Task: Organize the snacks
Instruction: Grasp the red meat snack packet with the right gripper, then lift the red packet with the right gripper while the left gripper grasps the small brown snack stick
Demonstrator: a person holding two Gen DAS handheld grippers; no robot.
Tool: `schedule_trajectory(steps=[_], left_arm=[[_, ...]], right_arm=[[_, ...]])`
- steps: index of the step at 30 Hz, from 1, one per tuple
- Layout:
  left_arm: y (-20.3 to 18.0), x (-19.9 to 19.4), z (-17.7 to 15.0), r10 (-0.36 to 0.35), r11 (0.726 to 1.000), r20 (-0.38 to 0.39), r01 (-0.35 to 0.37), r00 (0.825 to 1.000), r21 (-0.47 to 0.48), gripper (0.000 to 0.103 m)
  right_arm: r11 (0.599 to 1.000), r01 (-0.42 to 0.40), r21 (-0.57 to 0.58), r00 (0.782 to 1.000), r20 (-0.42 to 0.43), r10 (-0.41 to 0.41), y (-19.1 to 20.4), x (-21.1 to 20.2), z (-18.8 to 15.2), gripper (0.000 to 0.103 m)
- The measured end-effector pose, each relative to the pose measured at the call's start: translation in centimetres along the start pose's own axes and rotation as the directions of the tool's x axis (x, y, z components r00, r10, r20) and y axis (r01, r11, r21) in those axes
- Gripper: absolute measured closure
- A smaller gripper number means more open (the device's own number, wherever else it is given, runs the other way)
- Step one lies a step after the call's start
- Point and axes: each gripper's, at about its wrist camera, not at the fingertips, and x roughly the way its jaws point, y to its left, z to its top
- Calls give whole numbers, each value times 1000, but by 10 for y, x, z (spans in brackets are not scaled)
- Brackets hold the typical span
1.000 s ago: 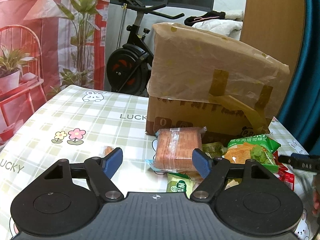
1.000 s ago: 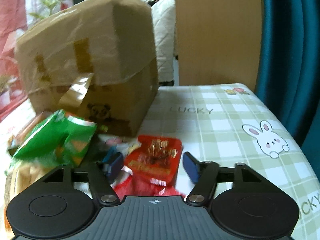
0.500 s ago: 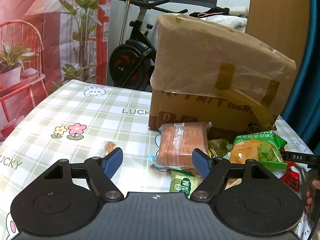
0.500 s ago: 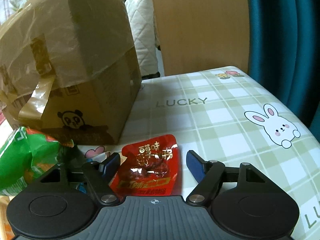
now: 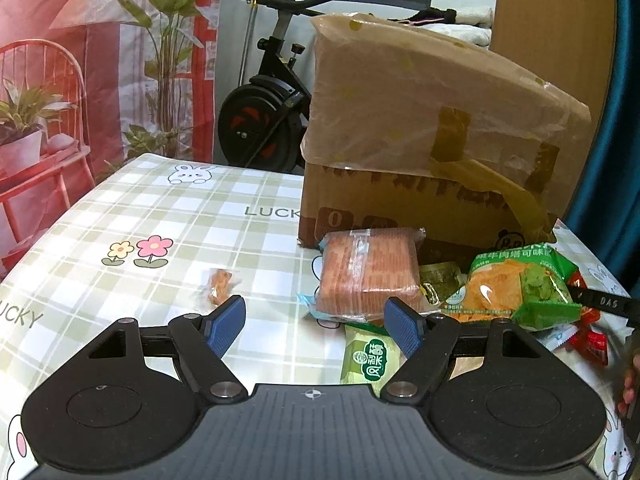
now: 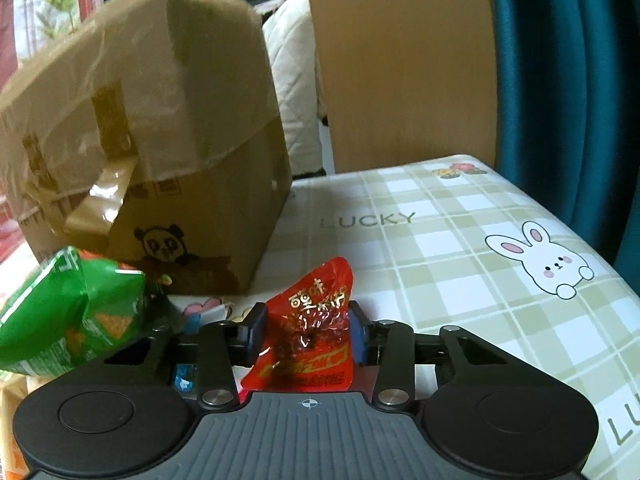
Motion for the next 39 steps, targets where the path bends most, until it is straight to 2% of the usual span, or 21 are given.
schedule_trajectory(steps=[5,14,17,19,21,24,27,28,29,30,34,39], left_arm=[[-1,3,-2,-11,1000,-17,11,1000,5,25],[-13,16,-12,-70,997,-78,72,995,26,25],[-20,24,-17,-70,995,-97,76,993,58,25],[-22,29,-20,-62,996,-113,69,992,62,28],[-19,30,-20,-66,997,-118,70,991,36,36],[-8,22,-11,-34,999,-67,34,997,1,36],[13,19,1,30,999,-20,-30,999,-40,37],[20,21,4,54,997,-19,-55,998,-47,39],[27,24,7,77,995,-23,-78,997,-56,48],[34,28,10,99,993,-25,-101,995,-66,51],[53,51,14,169,983,-40,-172,985,-65,55],[62,72,16,177,981,-61,-182,982,-74,55]], right_arm=[[999,-41,17,999,32,40,-4,-5,-2,65],[997,-70,25,997,42,69,-6,-7,-3,65],[997,-72,27,997,43,71,-6,-7,-4,65],[997,-73,28,996,44,71,-6,-7,-4,65],[997,-73,29,996,45,72,-7,-7,-4,65],[997,-77,32,996,46,75,-7,-7,-5,66],[996,-79,32,996,43,78,-6,-7,-5,65],[996,-79,32,996,43,77,-5,-7,-5,65],[996,-80,32,996,42,78,-5,-6,-5,65],[996,-81,32,996,42,79,-5,-6,-5,65],[996,-81,31,996,42,80,-4,-6,-5,65],[996,-85,28,996,38,84,-4,-5,-5,65]])
